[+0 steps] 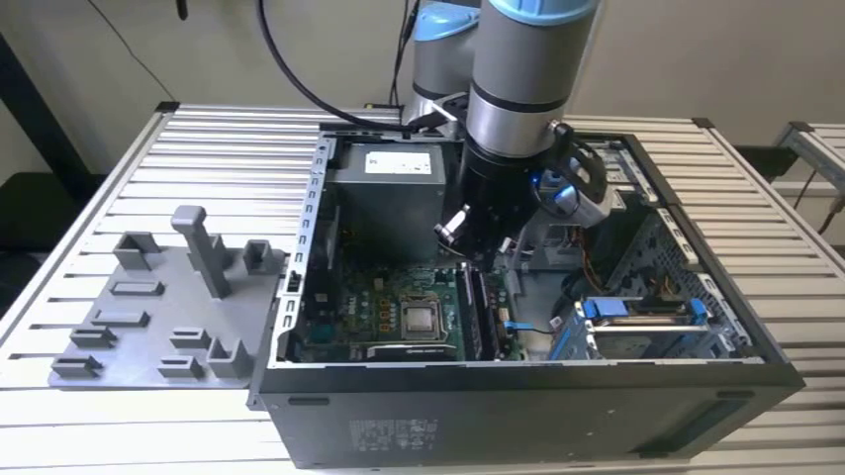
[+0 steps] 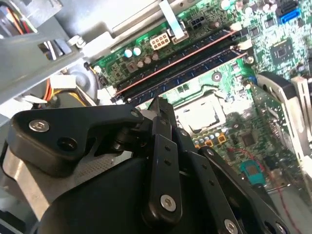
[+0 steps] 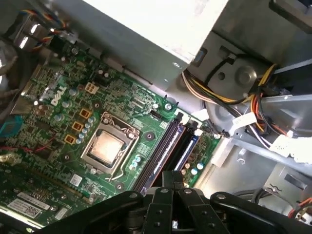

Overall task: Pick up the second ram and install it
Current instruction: 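Press down the second ram until it locks into place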

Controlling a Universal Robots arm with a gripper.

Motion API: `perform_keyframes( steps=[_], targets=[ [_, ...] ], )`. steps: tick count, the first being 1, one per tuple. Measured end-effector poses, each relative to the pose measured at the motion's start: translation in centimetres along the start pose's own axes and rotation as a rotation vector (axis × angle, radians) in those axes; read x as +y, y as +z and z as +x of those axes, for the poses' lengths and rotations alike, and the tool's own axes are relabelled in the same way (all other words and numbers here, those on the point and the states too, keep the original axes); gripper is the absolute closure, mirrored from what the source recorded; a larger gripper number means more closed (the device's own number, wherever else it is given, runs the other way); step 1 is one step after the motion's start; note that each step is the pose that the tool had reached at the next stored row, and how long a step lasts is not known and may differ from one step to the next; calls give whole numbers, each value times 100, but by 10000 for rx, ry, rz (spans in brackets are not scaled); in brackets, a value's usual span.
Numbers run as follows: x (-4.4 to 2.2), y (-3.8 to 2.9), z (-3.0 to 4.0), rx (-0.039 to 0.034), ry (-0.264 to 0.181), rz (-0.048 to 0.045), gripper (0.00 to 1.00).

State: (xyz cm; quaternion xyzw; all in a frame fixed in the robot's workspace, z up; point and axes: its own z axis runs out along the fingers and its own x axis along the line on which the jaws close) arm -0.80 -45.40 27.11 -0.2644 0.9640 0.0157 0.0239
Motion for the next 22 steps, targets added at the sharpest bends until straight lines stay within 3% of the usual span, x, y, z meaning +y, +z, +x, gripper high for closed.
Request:
perform_keyframes(
  steps=[10,22],
  targets=[
    [1,0,0,25,-1450,-79,89],
    [0,0,0,45,-2539,-139,89]
  ],
)
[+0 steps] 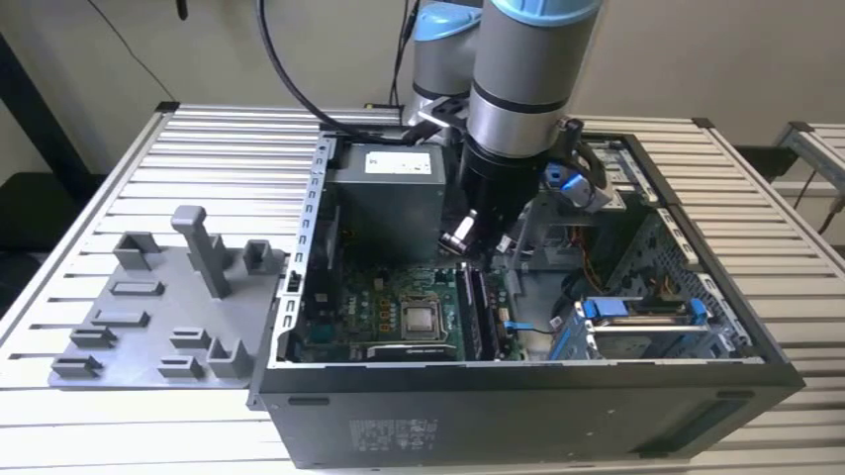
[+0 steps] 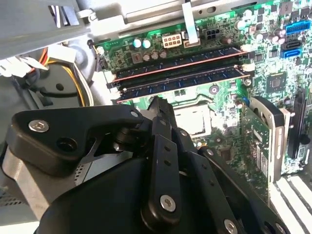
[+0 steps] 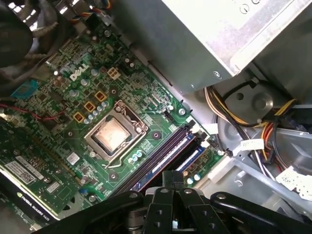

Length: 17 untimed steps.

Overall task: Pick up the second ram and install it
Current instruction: 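Press down the second ram until it locks into place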

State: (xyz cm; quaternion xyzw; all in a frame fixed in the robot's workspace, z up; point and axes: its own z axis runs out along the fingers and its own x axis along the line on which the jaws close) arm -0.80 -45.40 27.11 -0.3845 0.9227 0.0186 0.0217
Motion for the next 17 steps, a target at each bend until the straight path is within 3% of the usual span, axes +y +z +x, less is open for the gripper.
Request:
perform_keyframes(
  steps=[17],
  targets=[
    [0,0,0,22,-1268,-69,89]
  ],
)
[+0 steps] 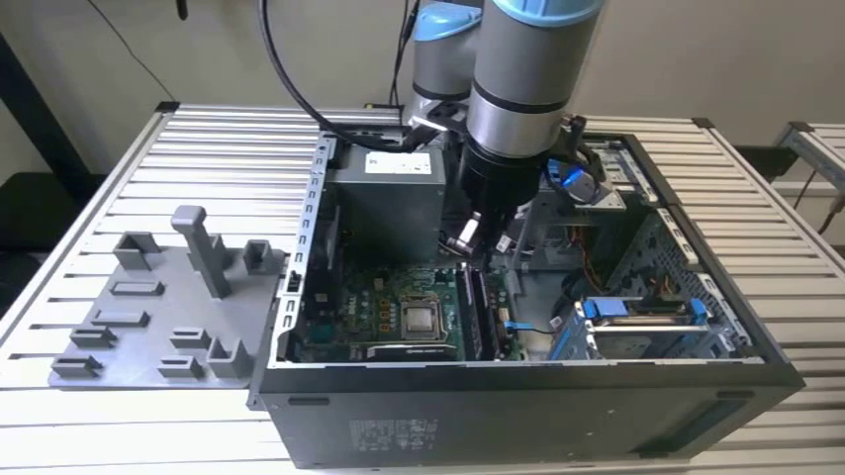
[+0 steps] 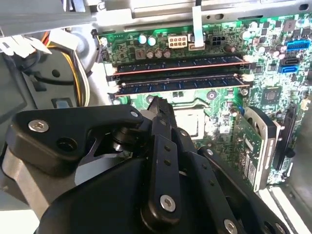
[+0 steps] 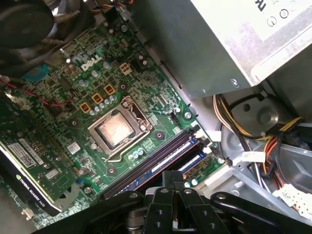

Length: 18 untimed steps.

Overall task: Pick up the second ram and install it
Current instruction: 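Press down the second ram until it locks into place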

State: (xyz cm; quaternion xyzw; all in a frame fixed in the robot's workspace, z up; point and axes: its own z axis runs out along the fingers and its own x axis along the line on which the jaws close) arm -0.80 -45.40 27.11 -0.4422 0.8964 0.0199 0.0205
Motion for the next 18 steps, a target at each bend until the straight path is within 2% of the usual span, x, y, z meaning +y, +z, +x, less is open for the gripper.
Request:
perform_keyframes(
  steps=[8,12,18],
  targets=[
    [0,0,0,10,-598,-33,89],
    [0,0,0,21,-1172,-64,89],
    [0,0,0,31,-1715,-93,89]
  ],
)
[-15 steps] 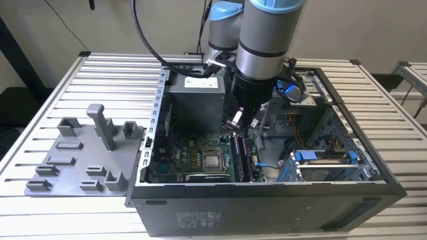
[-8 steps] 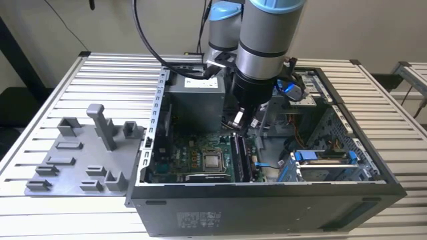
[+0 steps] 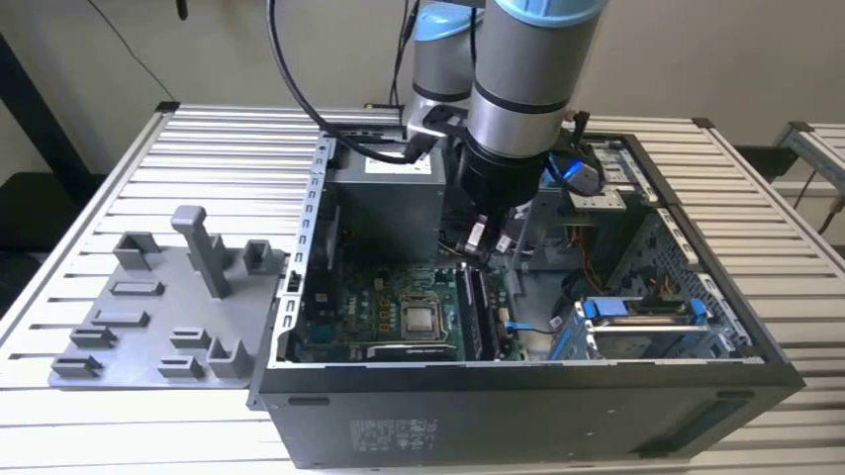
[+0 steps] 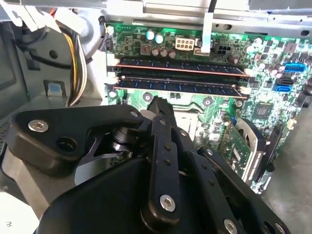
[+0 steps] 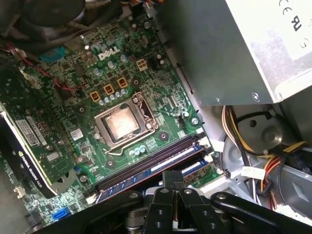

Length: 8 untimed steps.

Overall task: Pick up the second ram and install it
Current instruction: 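Press down the second ram until it locks into place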

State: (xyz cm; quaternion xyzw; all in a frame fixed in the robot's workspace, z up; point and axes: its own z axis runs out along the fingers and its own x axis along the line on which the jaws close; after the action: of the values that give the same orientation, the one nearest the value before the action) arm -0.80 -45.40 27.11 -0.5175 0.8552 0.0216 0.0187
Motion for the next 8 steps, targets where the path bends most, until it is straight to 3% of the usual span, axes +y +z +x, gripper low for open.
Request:
perform_keyframes(
  steps=[8],
  targets=[
    [0,0,0,16,-895,-49,89]
  ],
)
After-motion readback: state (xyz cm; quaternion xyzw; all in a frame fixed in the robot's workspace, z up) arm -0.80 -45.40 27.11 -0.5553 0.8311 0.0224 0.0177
